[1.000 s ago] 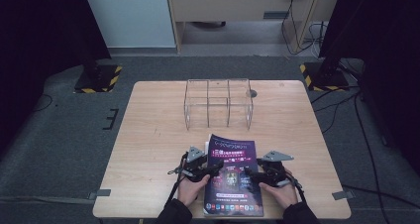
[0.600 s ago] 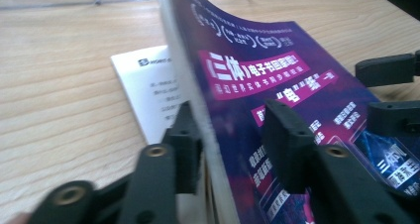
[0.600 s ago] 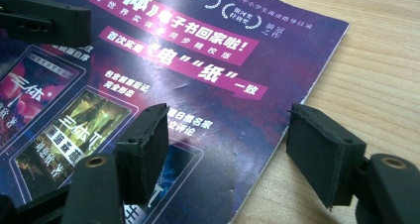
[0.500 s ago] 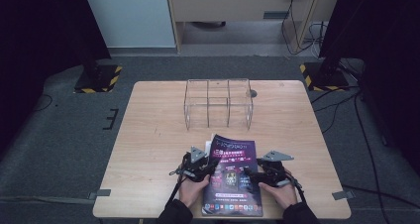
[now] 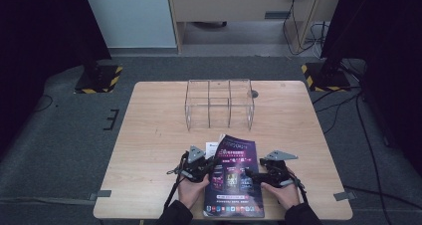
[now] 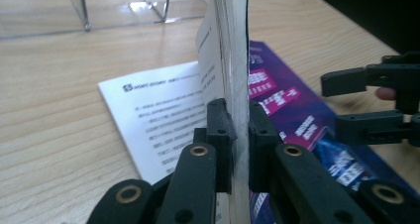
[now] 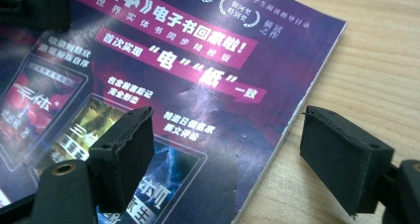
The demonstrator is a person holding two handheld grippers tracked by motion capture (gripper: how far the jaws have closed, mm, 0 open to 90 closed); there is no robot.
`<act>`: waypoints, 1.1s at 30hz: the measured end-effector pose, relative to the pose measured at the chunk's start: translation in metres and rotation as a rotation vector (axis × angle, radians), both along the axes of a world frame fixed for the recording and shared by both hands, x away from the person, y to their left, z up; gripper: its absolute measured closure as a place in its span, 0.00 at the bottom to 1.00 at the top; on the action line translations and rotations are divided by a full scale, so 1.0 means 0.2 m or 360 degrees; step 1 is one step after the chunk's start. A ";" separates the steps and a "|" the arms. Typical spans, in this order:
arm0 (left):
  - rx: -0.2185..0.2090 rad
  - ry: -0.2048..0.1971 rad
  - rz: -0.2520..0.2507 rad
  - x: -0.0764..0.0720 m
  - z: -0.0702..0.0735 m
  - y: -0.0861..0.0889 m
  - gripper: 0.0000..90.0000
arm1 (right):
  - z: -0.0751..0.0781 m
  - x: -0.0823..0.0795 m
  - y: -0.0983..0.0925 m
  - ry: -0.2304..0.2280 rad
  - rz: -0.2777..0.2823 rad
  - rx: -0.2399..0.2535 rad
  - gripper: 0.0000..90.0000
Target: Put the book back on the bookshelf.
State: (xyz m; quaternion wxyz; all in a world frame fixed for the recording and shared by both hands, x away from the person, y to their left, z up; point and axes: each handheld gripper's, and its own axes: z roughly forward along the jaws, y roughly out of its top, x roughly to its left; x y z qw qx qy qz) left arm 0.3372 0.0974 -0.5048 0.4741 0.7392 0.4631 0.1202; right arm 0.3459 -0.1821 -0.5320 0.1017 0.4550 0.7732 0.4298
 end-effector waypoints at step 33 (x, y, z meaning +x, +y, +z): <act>-0.0217 -0.0308 -0.0127 -0.17 0.35 0.00 0.93 | 0.07 -0.04 -0.04 0.0017 0.0142 0.0332 0.23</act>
